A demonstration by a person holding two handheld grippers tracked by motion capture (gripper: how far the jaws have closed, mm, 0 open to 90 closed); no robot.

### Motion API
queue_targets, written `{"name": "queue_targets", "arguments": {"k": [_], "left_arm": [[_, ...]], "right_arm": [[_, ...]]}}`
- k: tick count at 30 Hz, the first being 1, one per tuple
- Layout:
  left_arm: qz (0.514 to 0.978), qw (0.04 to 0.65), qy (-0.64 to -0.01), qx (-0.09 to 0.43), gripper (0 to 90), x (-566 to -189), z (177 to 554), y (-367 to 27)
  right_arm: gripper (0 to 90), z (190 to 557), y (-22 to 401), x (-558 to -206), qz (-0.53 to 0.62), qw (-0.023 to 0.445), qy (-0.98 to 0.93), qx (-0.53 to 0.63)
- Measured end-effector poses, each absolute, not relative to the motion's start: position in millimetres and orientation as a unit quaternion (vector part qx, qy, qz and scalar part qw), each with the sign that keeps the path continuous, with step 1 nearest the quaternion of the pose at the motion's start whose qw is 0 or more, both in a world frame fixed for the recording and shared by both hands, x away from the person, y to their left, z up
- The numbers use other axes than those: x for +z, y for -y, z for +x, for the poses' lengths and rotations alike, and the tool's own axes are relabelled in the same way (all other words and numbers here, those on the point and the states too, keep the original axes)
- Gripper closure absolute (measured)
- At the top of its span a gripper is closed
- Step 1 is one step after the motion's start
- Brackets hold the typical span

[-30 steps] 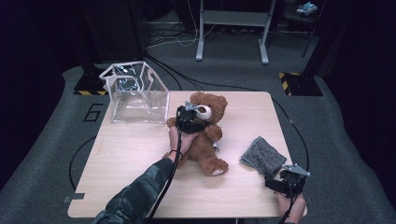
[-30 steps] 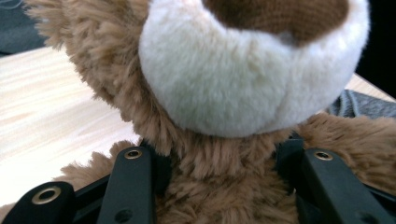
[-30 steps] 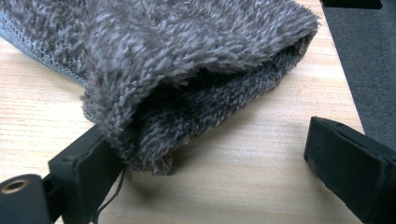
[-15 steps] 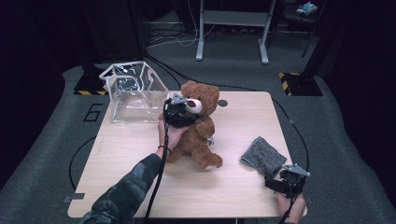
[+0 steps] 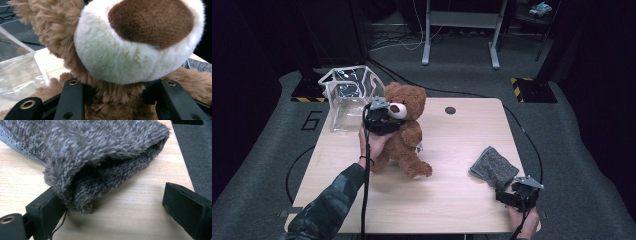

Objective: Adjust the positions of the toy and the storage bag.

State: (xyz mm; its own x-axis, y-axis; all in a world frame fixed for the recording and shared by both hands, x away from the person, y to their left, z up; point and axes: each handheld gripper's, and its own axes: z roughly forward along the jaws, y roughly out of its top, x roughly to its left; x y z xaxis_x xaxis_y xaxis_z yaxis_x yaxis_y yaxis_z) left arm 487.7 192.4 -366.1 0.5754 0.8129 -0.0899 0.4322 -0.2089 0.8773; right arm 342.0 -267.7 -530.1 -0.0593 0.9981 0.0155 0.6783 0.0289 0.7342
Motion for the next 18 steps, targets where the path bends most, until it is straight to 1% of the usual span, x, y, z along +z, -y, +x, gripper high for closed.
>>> {"name": "queue_targets", "arguments": {"k": [1,4,10,11,18], "left_arm": [[0.750,0.472,-0.415,0.203,56.8,-364,484,-201],[0.750,0.470,-0.417,0.207,56.8,-362,480,-210],[0.755,0.449,-0.425,0.219,56.9,-357,462,-240],[0.755,0.449,-0.425,0.219,56.9,-357,462,-240],[0.756,0.422,-0.448,0.224,57.0,-360,436,-280]], "right_arm": [[6.2,342,268,-530,0.630,0.270,-0.665,0.296],[6.2,342,269,-530,0.627,0.270,-0.669,0.294],[6.3,342,268,-530,0.628,0.270,-0.668,0.295],[6.3,342,268,-530,0.628,0.270,-0.668,0.295],[6.3,342,268,-530,0.628,0.271,-0.668,0.295]]}}
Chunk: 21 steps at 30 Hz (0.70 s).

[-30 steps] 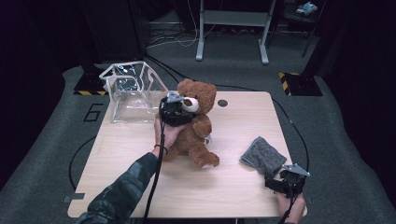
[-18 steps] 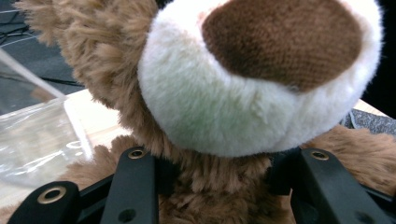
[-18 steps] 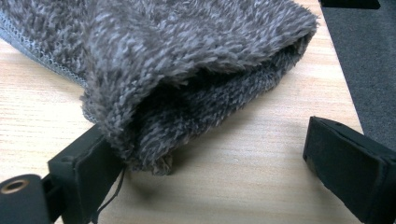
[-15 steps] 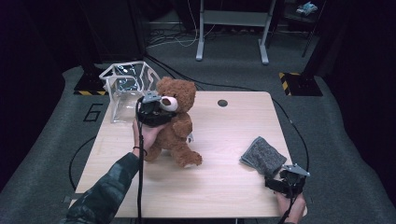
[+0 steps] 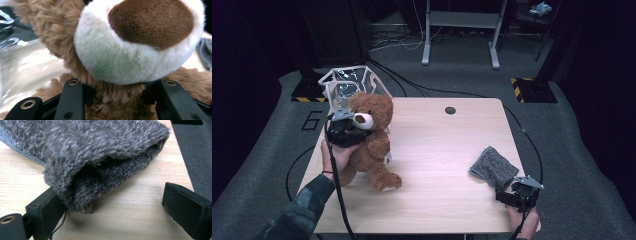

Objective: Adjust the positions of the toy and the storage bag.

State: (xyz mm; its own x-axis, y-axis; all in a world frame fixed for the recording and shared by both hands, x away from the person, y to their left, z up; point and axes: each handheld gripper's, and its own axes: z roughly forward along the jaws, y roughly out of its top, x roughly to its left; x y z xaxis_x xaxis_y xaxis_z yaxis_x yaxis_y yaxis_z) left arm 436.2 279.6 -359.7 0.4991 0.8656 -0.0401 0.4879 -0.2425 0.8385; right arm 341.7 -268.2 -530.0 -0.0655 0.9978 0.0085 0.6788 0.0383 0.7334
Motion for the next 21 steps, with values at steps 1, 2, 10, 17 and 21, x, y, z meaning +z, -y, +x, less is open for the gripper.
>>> {"name": "queue_targets", "arguments": {"k": [1,2,10,17,21], "left_arm": [[0.756,0.417,-0.454,0.220,56.9,-362,432,-286],[0.756,0.412,-0.458,0.222,56.9,-364,429,-289],[0.760,0.368,-0.498,0.199,56.8,-397,416,-318],[0.756,0.349,-0.524,0.179,56.8,-427,429,-335],[0.752,0.331,-0.551,0.146,55.6,-442,438,-343]], "right_arm": [[6.3,342,268,-530,0.628,0.270,-0.668,0.295],[6.4,342,268,-530,0.628,0.270,-0.667,0.295],[6.4,342,268,-530,0.629,0.270,-0.667,0.295],[6.5,342,268,-530,0.627,0.270,-0.669,0.294],[6.5,342,268,-530,0.627,0.270,-0.669,0.294]]}}
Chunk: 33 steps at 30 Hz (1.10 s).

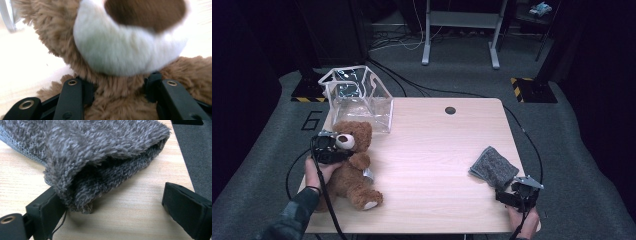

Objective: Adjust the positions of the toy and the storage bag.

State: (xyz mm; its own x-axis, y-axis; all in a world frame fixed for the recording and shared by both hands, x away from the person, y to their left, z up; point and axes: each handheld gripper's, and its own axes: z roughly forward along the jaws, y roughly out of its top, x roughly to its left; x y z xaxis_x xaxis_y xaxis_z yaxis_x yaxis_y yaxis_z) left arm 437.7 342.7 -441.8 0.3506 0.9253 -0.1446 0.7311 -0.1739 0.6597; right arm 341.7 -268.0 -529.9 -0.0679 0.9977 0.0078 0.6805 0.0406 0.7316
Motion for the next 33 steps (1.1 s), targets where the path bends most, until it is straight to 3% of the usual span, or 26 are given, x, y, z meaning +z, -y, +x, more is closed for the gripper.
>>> {"name": "queue_targets", "arguments": {"k": [7,27,33], "left_arm": [[0.755,0.315,-0.567,0.095,53.7,-456,442,-355],[0.748,0.317,-0.580,0.064,46.2,-459,433,-369],[0.747,0.319,-0.580,0.060,45.4,-459,433,-372]], "right_arm": [[5.3,341,268,-530,0.622,0.264,-0.675,0.297],[0.0,338,274,-525,0.596,0.229,-0.690,0.342],[0.0,331,267,-501,0.574,0.273,-0.684,0.358]]}}
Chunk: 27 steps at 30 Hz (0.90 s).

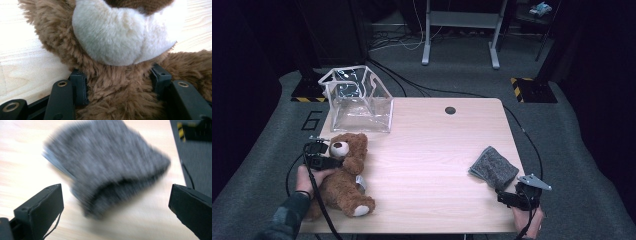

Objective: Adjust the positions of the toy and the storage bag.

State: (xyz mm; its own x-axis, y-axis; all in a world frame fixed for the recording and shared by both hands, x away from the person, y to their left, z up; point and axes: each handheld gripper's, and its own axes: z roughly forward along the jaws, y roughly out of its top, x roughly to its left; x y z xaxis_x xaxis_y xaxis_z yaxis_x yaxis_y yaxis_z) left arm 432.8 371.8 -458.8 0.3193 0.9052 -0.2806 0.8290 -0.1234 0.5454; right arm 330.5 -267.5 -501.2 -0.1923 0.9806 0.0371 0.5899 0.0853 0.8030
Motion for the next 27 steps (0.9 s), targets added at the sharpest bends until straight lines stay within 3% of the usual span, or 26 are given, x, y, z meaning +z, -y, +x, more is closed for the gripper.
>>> {"name": "queue_targets", "arguments": {"k": [5,8,13,14,19,27], "left_arm": [[0.746,0.318,-0.582,0.064,44.3,-459,430,-373],[0.747,0.314,-0.583,0.062,43.4,-458,427,-374],[0.741,0.320,-0.587,0.063,36.0,-457,427,-374],[0.742,0.318,-0.587,0.061,30.0,-456,427,-374],[0.749,0.313,-0.579,0.076,20.1,-449,426,-367],[0.747,0.332,-0.563,0.123,15.8,-412,425,-358]], "right_arm": [[0.0,330,244,-482,0.531,0.286,-0.710,0.365],[0.0,337,214,-481,0.489,0.250,-0.742,0.384],[0.0,349,187,-495,0.462,0.223,-0.773,0.372],[0.0,355,182,-502,0.459,0.216,-0.780,0.367],[0.0,362,177,-512,0.459,0.205,-0.784,0.365],[0.0,366,170,-527,0.450,0.193,-0.799,0.348]]}}
